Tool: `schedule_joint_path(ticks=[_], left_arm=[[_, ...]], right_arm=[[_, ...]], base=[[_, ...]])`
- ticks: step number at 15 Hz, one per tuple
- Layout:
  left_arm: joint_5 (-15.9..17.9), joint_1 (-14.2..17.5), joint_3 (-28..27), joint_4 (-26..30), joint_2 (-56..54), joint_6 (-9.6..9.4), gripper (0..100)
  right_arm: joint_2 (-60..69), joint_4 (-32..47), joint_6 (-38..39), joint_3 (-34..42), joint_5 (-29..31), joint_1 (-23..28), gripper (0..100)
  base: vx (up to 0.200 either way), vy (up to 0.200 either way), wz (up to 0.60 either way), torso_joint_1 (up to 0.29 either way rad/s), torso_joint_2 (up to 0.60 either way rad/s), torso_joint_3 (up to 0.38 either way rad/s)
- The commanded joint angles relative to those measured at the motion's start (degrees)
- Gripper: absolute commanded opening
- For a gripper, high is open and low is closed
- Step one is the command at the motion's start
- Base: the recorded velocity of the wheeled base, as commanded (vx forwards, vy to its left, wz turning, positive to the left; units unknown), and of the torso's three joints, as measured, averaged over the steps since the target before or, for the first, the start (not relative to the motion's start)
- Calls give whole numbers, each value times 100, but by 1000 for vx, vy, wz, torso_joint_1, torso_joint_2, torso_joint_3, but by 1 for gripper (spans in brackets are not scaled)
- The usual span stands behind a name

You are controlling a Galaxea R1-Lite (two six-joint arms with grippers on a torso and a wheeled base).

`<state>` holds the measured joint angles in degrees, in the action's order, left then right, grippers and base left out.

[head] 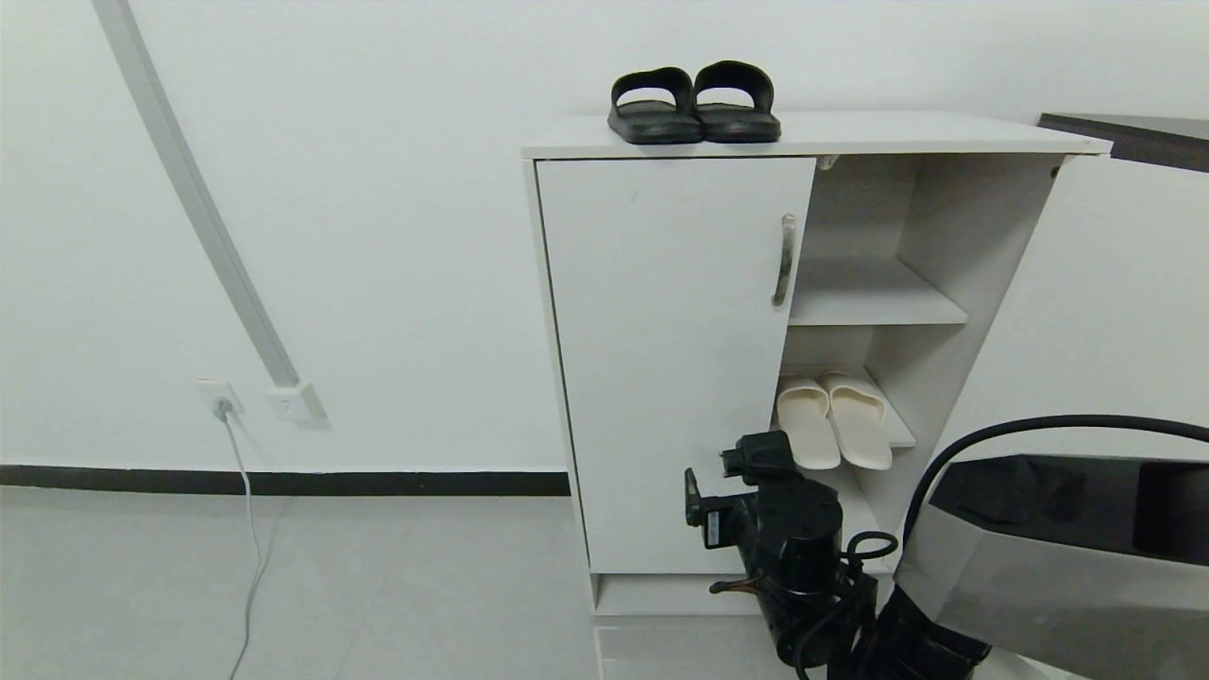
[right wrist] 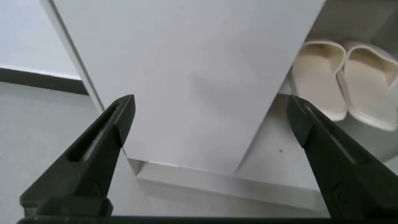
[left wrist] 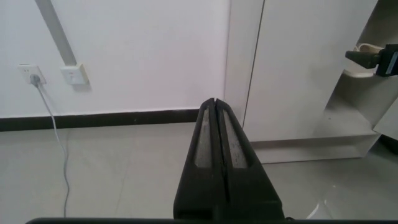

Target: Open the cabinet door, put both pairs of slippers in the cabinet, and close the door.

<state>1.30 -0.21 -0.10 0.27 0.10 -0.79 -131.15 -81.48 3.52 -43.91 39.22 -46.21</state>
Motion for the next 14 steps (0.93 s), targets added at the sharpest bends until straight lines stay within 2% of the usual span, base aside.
schedule_joint_path(ticks=[1,14], left_arm=[[1,3,1,0,-1,0,0],[1,3,1,0,-1,0,0]], right_arm=[[-16,-8,-1,5,-2,-10,100],[-218,-527,-282,164,-72,42,100]], base=[[0,0,0,0,0,0],[0,0,0,0,0,0]])
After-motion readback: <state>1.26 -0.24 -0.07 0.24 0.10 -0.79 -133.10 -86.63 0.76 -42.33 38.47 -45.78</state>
